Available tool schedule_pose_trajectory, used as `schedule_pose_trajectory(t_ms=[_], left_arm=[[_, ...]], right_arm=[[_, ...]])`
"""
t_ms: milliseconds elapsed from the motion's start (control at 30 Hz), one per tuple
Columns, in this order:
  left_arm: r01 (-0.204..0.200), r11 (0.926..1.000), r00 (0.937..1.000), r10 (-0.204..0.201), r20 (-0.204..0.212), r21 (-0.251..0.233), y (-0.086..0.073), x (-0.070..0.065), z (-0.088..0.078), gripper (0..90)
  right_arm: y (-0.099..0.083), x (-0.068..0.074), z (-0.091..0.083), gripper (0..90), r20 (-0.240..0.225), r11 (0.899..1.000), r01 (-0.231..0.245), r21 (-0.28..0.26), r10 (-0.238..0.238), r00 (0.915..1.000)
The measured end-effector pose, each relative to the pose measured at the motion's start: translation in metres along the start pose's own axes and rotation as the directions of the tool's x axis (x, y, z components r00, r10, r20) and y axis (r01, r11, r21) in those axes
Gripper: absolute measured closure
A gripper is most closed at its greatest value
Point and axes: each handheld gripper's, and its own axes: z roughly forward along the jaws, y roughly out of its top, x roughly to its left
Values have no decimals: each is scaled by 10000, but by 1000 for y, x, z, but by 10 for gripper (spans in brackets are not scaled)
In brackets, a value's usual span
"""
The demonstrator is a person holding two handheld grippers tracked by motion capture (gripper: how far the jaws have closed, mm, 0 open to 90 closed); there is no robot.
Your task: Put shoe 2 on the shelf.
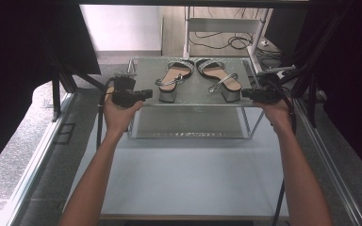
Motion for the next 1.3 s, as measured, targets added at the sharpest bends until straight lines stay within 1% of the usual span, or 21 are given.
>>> schedule_pose_trajectory(t_ms=[100, 167, 233, 300, 367, 433, 567, 600, 700, 800, 900, 1000, 1133, 1200, 1267, 1300], left_arm=[[7, 9997, 9999, -3, -165, 236, 2, 2, 9, 900], [146, 9991, 9998, -140, -144, 387, 1, 4, 15, 900], [190, 9982, 9998, -187, -59, 568, 1, 5, 21, 900], [210, 9975, 9997, -216, 77, 681, 0, 3, 26, 900], [229, 9971, 9995, -243, 193, 719, -1, 2, 31, 900], [163, 9976, 9999, -165, 26, 668, -1, -1, 33, 900], [302, 9974, 9995, -305, 26, 660, -1, -1, 35, 900], [323, 9971, 9995, -325, 28, 686, -1, -1, 35, 900], [387, 9970, 9992, -394, 94, 666, -1, -3, 37, 900], [380, 9971, 9990, -394, 192, 653, -1, -8, 39, 900], [496, 9965, 9976, -527, 456, 678, -1, -13, 43, 900], [534, 9959, 9957, -587, 720, 735, -1, -19, 47, 900], [375, 9959, 9963, -437, 745, 821, 1, -29, 52, 900], [193, 9956, 9963, -268, 816, 920, 3, -35, 54, 900], [120, 9952, 9955, -210, 920, 967, 4, -41, 58, 900], [89, 9951, 9952, -184, 959, 980, 5, -43, 59, 900]], right_arm=[[0, 4, 2, 863, 184, 10000, 65, 12, -65, 9998], [-1, 4, 2, 866, 146, 10000, -38, 29, 37, 9999], [-1, 4, 2, 884, 136, 9999, -48, 94, 47, 9999], [-1, 8, 2, 899, 287, 9999, 68, 98, -71, 9996], [-1, 8, 2, 900, 299, 9999, 68, 93, -71, 9995], [-2, 8, 2, 900, 239, 10000, 43, 78, -45, 9997], [-2, 9, 1, 900, 88, 9999, 106, 37, -107, 9999], [-2, 9, 1, 900, -8, 9999, 111, 49, -111, 9999], [-1, 14, 2, 900, -139, 9997, 244, 65, -243, 9996], [-1, 18, 4, 900, -430, 9996, 281, 13, -281, 9987], [-1, 23, 6, 900, -583, 9995, 298, -42, -300, 9978], [0, 32, 8, 900, -841, 9992, 393, -108, -401, 9957], [2, 46, 13, 900, -1075, 9977, 656, -166, -670, 9919], [3, 50, 15, 900, -1161, 9975, 682, -169, -697, 9908], [3, 53, 17, 900, -1254, 9971, 750, -163, -765, 9892], [4, 57, 19, 900, -1333, 9965, 821, -153, -834, 9876]])
